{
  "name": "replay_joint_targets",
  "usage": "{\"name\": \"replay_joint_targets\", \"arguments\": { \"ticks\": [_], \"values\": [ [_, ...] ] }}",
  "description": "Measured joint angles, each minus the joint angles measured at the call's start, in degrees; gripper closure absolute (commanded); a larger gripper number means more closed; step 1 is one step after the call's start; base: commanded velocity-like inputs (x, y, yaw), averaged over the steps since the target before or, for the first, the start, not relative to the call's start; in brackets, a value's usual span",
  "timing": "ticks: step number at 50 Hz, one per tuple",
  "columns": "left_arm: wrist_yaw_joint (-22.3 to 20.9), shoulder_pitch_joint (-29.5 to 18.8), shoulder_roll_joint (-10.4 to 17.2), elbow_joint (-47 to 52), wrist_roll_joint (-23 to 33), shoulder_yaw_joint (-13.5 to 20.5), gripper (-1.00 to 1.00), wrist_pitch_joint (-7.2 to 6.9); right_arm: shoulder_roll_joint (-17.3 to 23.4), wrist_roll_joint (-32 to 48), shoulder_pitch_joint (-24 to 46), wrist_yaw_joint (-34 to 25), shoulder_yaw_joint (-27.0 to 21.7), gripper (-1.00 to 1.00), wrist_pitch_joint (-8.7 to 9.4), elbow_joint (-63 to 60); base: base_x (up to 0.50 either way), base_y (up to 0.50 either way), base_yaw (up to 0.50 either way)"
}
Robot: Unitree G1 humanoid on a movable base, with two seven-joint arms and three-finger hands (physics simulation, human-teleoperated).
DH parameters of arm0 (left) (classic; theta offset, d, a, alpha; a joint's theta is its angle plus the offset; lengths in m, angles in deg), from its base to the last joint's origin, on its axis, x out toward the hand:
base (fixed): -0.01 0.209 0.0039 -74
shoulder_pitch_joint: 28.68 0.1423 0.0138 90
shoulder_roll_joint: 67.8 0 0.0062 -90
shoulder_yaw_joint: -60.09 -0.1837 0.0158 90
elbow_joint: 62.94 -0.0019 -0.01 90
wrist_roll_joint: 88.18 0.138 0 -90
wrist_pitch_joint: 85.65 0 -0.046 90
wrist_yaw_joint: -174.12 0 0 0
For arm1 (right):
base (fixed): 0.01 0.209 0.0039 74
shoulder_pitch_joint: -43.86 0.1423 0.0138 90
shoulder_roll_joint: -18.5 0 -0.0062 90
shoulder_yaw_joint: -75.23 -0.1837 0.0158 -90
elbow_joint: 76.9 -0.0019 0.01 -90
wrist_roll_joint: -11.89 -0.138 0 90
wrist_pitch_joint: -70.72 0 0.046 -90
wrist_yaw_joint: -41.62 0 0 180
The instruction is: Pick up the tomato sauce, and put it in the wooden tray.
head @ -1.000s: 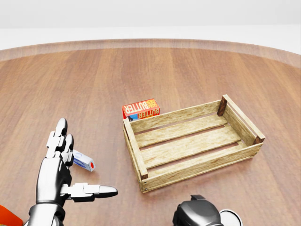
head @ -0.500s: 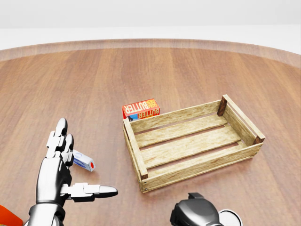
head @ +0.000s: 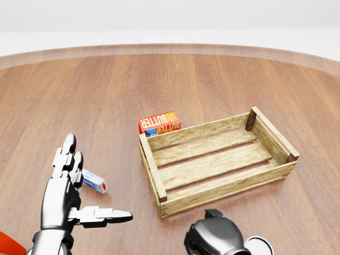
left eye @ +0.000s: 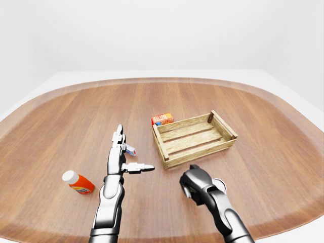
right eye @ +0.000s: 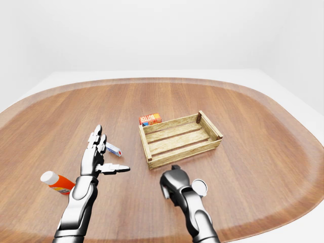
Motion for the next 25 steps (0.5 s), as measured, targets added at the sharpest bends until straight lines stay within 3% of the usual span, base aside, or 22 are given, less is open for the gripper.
{"name": "replay_joint_targets", "arguments": {
  "ticks": [25],
  "values": [
    [0.0, 0.1, -0.1, 0.2, 0.1, -0.1, -1.0, 0.0, -0.7, -0.6, -2.1, -6.2, 0.0, 1.0, 0.0, -15.2, 0.0, 0.0, 0.0]
  ]
}}
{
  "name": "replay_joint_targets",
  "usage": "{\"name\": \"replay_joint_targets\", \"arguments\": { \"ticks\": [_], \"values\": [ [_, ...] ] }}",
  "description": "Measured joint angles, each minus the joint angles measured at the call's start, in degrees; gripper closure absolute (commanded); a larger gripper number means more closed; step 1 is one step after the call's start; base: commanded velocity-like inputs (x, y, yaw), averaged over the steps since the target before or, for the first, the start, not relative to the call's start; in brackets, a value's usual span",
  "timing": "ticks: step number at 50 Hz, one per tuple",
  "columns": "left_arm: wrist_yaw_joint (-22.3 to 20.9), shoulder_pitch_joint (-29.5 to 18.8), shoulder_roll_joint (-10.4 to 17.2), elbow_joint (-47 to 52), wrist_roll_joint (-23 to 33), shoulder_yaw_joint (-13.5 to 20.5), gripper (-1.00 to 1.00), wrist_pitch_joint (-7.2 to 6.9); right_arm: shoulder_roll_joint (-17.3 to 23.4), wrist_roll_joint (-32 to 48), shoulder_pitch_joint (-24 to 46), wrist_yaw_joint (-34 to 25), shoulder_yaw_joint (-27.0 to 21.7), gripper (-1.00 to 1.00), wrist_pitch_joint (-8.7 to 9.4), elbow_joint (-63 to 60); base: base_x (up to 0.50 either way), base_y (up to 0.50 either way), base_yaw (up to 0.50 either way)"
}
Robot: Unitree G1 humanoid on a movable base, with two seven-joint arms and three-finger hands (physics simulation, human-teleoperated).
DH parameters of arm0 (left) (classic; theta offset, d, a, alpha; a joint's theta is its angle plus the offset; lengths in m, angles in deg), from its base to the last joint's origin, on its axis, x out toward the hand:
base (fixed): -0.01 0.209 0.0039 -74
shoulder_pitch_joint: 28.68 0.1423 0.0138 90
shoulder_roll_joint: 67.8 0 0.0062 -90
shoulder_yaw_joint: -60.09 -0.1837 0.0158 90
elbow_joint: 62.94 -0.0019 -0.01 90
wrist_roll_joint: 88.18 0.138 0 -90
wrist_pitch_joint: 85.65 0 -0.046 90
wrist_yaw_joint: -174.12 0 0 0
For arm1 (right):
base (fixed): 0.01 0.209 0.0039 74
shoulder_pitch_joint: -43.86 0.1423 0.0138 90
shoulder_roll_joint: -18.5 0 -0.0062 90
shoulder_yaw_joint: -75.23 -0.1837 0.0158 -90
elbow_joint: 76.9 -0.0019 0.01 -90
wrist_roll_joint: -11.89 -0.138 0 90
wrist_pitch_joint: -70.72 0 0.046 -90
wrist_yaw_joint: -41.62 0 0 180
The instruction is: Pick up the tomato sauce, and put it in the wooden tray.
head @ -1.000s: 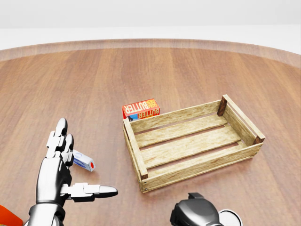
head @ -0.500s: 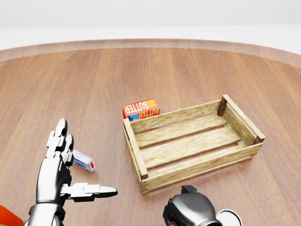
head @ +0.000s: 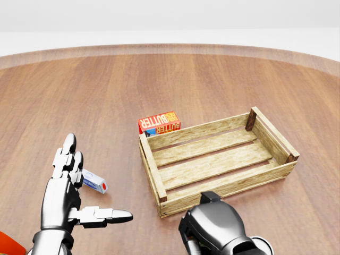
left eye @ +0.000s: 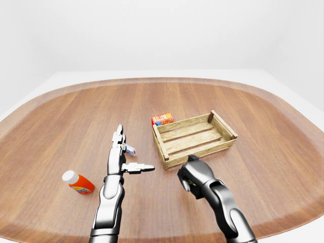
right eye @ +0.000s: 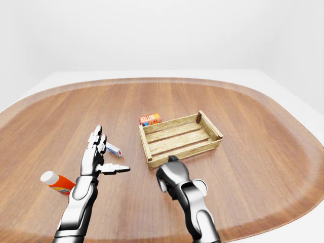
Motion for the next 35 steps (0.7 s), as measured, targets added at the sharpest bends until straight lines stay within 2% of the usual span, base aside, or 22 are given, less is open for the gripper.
{"name": "replay_joint_targets", "arguments": {
  "ticks": [17, 35],
  "values": [
    [0.0, 0.0, 0.0, 0.1, 0.0, 0.0, -1.0, -0.14, -0.6, -0.3, -0.8, -5.9, -0.2, 1.0, 0.0, -11.3, 0.0, 0.0, 0.0],
    [0.0, -0.1, 0.0, 0.1, -0.1, 0.0, -1.0, -0.17, -1.2, -1.5, 2.5, -13.0, -3.3, 1.0, 0.14, -20.8, 0.0, 0.0, 0.0]
  ]
}}
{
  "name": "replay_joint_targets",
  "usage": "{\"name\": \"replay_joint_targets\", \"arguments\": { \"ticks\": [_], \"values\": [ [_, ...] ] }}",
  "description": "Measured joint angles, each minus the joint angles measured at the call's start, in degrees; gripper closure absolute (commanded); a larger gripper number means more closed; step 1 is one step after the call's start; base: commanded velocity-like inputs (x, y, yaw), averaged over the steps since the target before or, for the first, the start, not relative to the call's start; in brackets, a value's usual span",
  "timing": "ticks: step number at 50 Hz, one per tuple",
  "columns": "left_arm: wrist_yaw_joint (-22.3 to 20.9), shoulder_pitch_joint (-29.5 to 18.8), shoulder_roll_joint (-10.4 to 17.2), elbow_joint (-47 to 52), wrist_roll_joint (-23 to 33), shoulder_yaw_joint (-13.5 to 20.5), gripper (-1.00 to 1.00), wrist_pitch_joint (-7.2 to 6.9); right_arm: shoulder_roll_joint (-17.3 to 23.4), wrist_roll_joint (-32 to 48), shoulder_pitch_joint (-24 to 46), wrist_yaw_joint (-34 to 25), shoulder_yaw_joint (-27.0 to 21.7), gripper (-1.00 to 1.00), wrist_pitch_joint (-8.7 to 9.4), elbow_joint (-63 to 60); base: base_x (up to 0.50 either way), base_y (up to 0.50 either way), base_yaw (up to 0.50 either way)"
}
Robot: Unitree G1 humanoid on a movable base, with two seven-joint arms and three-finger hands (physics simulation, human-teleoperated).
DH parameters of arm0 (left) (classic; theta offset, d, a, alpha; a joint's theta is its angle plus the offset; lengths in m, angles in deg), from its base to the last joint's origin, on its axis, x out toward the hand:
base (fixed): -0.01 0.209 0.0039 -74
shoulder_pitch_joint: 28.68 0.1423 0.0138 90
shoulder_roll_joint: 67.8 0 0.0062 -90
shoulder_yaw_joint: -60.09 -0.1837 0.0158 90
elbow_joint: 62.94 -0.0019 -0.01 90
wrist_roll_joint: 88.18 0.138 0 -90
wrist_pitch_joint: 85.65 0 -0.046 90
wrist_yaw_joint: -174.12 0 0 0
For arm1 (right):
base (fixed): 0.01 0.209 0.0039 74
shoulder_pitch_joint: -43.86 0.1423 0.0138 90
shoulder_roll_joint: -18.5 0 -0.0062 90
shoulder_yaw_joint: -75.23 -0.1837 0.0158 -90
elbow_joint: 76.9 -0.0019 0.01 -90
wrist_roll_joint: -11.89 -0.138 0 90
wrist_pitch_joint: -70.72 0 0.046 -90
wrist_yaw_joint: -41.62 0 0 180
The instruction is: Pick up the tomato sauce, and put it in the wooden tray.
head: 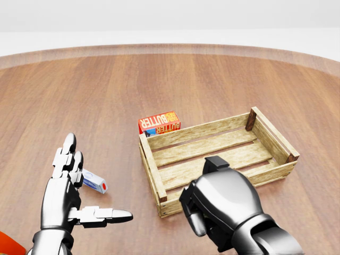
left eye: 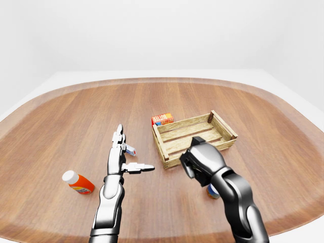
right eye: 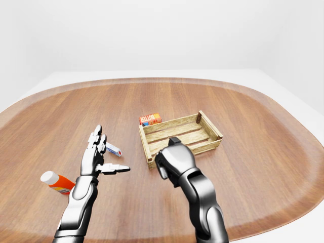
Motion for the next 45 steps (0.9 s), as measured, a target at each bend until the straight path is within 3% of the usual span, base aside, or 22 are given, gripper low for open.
{"name": "replay_joint_targets", "arguments": {
  "ticks": [14, 30, 38, 45],
  "values": [
    [0.0, 0.0, 0.0, -0.1, 0.0, 0.1, -1.0, 0.07, 0.8, -2.4, 7.3, -3.4, -4.0, 1.0, 1.11, -0.5, 0.0, 0.0, 0.0],
    [0.0, 0.1, 0.0, 0.2, 0.1, 0.0, -1.0, -0.05, 3.5, -6.5, 19.1, -3.5, -7.4, 1.0, 2.25, 7.4, 0.0, 0.0, 0.0],
    [0.1, 0.2, 0.0, 0.4, 0.1, -0.1, -1.0, -0.16, 5.1, -8.6, 25.8, -2.1, -8.3, 1.0, 2.08, 14.4, 0.0, 0.0, 0.0],
    [0.1, 0.3, -0.1, 0.5, 0.2, -0.1, -1.0, -0.18, 6.5, -10.4, 32.9, 1.3, -8.6, 1.0, 0.84, 24.8, 0.0, 0.0, 0.0]
  ]
}}
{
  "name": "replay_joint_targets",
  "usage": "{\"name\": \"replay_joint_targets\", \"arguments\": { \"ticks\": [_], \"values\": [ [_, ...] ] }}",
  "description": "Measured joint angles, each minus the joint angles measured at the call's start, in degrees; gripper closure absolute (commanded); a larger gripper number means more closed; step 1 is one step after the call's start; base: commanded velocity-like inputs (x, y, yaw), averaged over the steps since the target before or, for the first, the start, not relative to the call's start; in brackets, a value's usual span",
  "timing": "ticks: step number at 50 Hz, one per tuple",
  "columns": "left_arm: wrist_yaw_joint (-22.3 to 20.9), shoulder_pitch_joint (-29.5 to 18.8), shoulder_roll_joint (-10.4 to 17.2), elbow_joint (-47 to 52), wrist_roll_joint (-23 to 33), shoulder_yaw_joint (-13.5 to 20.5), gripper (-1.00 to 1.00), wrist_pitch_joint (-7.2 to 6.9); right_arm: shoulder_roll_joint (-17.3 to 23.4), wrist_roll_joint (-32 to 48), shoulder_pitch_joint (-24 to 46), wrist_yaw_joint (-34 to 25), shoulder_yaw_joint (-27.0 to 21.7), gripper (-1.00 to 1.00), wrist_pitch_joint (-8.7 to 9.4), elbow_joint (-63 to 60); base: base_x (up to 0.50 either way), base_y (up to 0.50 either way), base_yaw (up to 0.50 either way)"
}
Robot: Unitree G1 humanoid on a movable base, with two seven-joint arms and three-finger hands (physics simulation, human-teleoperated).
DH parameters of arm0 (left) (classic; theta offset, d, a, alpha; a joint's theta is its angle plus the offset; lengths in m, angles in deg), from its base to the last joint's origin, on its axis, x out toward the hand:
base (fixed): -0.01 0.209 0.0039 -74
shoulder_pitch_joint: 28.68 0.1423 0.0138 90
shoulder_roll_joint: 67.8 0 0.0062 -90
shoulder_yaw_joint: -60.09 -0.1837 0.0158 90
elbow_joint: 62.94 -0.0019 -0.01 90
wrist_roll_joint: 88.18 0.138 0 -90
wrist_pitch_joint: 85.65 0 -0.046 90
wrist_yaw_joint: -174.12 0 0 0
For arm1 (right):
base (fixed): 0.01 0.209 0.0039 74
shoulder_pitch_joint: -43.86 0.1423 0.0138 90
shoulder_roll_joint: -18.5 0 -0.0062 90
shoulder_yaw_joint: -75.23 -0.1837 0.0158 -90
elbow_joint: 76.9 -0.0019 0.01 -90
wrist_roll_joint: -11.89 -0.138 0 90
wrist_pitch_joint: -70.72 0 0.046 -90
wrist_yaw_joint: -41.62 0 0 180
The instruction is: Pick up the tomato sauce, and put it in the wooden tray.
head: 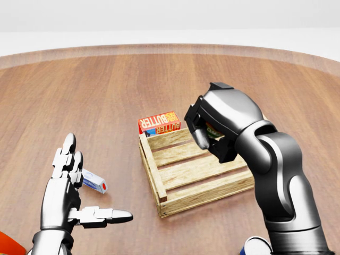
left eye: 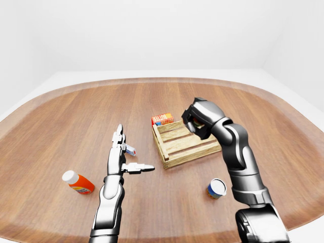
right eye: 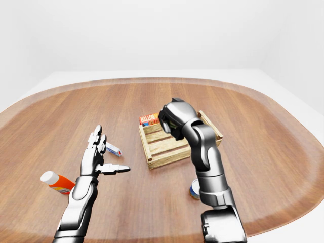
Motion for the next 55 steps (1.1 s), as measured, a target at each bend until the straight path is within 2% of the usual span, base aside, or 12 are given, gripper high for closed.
{"name": "replay_joint_targets", "arguments": {
  "ticks": [3, 18, 25, 37, 55],
  "values": [
    [0.0, 0.0, 0.0, 0.0, 0.0, 0.0, -1.0, 0.02, 0.6, -0.6, 3.1, 2.1, 0.1, 1.0, -0.98, 5.8, 0.0, 0.0, 0.0],
    [0.0, 0.0, 0.0, 0.0, 0.0, 0.0, -1.0, 0.09, 3.5, -2.1, 23.0, 19.3, 1.4, 1.0, -0.98, 47.5, 0.0, 0.0, 0.0],
    [0.0, -0.1, 0.0, -0.1, -0.1, 0.1, -1.0, 0.06, 3.8, -1.4, 29.5, 24.5, 2.3, 1.0, -0.98, 61.4, 0.0, 0.0, 0.0],
    [0.0, -0.2, 0.1, -0.2, -0.3, 0.2, -1.0, 0.04, 3.4, 1.6, 34.0, 28.0, 3.3, 1.0, -0.98, 72.8, 0.0, 0.0, 0.0],
    [0.0, -0.1, 0.1, -0.2, -0.3, 0.2, -1.0, 0.03, 1.9, 8.0, 33.2, 30.7, 3.4, 1.0, -0.98, 78.6, 0.0, 0.0, 0.0]
  ]
}}
